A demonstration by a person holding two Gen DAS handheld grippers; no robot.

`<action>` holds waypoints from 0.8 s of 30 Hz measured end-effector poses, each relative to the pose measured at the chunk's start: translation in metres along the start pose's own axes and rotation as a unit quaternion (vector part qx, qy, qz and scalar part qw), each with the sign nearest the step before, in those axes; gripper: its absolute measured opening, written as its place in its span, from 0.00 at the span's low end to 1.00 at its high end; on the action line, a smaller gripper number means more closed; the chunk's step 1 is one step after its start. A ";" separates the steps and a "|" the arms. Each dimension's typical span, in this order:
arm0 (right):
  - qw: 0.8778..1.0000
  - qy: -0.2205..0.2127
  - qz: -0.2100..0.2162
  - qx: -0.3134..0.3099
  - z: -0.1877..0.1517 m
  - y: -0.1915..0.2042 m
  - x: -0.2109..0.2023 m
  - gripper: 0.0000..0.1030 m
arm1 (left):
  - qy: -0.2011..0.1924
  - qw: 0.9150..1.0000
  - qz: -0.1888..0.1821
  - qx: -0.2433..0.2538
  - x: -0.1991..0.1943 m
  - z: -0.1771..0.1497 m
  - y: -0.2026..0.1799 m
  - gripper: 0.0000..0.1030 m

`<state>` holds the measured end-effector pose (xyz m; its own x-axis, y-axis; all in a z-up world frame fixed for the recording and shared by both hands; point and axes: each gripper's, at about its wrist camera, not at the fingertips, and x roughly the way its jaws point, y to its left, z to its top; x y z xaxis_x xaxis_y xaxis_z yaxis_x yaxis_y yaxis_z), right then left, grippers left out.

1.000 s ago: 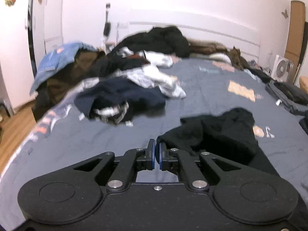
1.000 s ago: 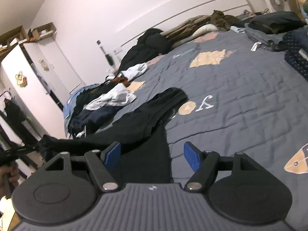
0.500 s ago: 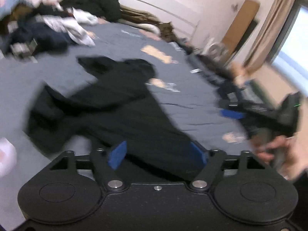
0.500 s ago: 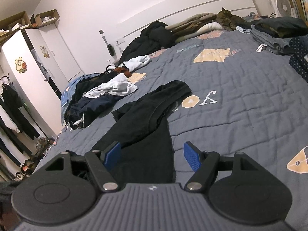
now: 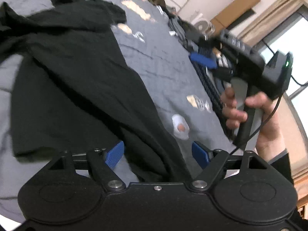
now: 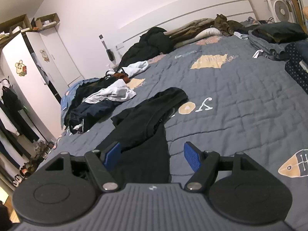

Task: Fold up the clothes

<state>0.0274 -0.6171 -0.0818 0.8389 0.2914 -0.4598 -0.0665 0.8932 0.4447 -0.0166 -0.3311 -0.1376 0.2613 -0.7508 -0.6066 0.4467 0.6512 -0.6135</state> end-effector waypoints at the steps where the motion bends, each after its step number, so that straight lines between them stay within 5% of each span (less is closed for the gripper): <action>1: 1.000 -0.002 -0.001 0.000 0.000 -0.001 -0.002 0.70 | 0.003 1.000 -0.004 0.008 0.005 -0.002 -0.006 0.70; 7: 1.000 0.005 -0.001 -0.002 0.004 -0.012 -0.014 0.71 | 0.046 0.998 -0.043 0.016 0.027 -0.020 -0.024 0.42; 18: 0.996 0.061 0.054 -0.031 0.008 -0.014 -0.041 0.73 | 0.069 0.997 -0.002 -0.016 0.063 -0.029 -0.012 0.43; 24: 0.993 0.070 0.089 -0.010 0.016 -0.015 -0.060 0.74 | 0.068 0.997 0.005 -0.021 0.034 -0.049 -0.011 0.45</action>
<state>-0.0131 -0.6532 -0.0486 0.7287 0.4899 -0.4785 -0.2202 0.8293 0.5136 -0.0547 -0.3588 -0.1763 0.1455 -0.7241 -0.6742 0.4073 0.6649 -0.6261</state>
